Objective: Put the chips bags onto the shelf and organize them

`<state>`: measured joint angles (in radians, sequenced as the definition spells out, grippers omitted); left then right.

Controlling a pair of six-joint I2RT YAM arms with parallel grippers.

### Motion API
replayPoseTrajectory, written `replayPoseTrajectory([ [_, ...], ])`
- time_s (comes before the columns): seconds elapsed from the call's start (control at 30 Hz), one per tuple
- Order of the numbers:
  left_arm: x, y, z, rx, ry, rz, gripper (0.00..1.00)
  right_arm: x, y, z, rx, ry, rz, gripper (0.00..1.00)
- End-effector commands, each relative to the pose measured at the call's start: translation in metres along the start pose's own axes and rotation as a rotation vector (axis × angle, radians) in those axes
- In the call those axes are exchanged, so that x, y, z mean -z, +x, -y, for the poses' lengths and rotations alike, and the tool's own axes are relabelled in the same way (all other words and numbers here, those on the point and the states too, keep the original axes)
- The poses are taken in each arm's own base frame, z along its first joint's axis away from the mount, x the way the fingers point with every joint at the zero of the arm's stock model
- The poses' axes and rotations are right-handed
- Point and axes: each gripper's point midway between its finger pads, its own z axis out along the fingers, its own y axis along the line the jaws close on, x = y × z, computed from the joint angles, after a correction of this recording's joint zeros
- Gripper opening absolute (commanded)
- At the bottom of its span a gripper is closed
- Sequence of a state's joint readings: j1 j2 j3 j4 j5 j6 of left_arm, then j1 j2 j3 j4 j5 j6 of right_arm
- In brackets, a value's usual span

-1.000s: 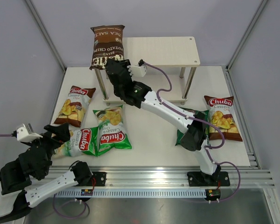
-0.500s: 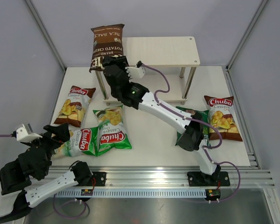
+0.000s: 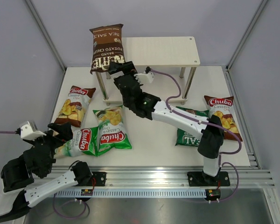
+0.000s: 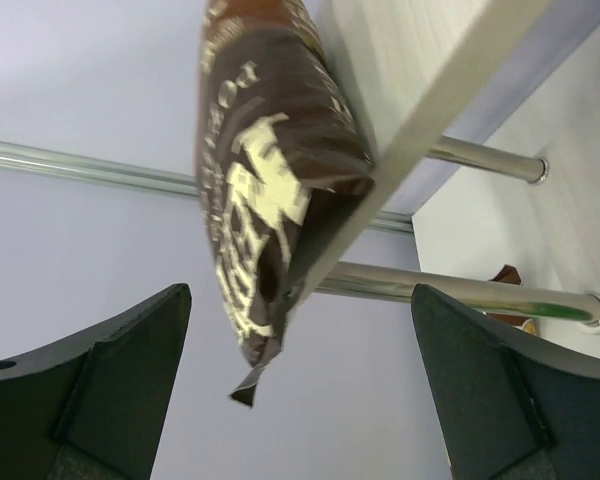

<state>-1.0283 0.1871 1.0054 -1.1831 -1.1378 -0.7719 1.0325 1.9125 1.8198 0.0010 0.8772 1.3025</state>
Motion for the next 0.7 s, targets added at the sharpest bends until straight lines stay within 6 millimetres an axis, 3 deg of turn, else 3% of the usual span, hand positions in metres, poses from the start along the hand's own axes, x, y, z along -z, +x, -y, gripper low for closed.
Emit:
replayPoseTrajectory([
  [0.0,-0.006,-0.002,0.010,-0.059,-0.040,0.009,0.99,0.034,-0.052,-0.070,-0.052,-0.178,0.034,1.00],
  [0.13,-0.008,-0.001,0.015,-0.092,-0.049,-0.005,0.99,0.054,-0.069,-0.073,-0.029,-0.225,-0.002,0.99],
  [0.17,-0.008,-0.002,0.017,-0.098,-0.048,-0.009,0.99,0.056,-0.068,-0.059,0.034,-0.211,-0.019,1.00],
  [0.2,-0.009,-0.001,0.021,-0.114,-0.047,-0.016,0.99,0.072,-0.080,-0.069,0.043,-0.240,-0.041,0.99],
  [0.27,-0.010,-0.003,0.032,-0.128,-0.031,-0.029,0.99,0.081,-0.082,-0.044,0.184,-0.220,-0.077,1.00],
  [0.3,-0.014,0.001,0.045,-0.175,-0.021,-0.048,0.99,0.095,-0.095,-0.053,0.209,-0.266,-0.111,0.99],
  [0.37,-0.018,0.001,0.058,-0.207,-0.023,-0.063,0.99,0.106,-0.094,-0.025,0.385,-0.260,-0.176,0.99],
  [0.4,-0.023,0.008,0.070,-0.256,-0.037,-0.085,0.99,0.124,-0.103,-0.029,0.427,-0.303,-0.219,1.00],
  [0.47,-0.028,0.011,0.080,-0.264,-0.046,-0.093,0.99,0.136,-0.102,0.020,0.615,-0.237,-0.297,0.99],
  [0.5,-0.031,0.013,0.091,-0.254,-0.026,-0.095,0.99,0.153,-0.115,0.018,0.631,-0.271,-0.313,0.99],
  [0.53,-0.039,0.012,0.090,-0.256,-0.066,-0.091,0.99,0.162,-0.119,0.034,0.679,-0.256,-0.339,0.99],
  [0.57,-0.046,0.019,0.102,-0.249,-0.020,-0.122,0.99,0.178,-0.130,0.048,0.683,-0.268,-0.357,1.00],
  [0.6,-0.053,0.021,0.103,-0.241,-0.010,-0.137,0.99,0.187,-0.133,0.056,0.691,-0.278,-0.371,0.99],
  [0.63,-0.072,0.013,0.078,-0.206,-0.133,-0.123,0.99,0.195,-0.136,0.069,0.712,-0.269,-0.395,1.00],
  [0.67,-0.085,0.013,0.074,-0.191,-0.131,-0.129,0.99,0.208,-0.146,0.077,0.709,-0.278,-0.408,1.00],
])
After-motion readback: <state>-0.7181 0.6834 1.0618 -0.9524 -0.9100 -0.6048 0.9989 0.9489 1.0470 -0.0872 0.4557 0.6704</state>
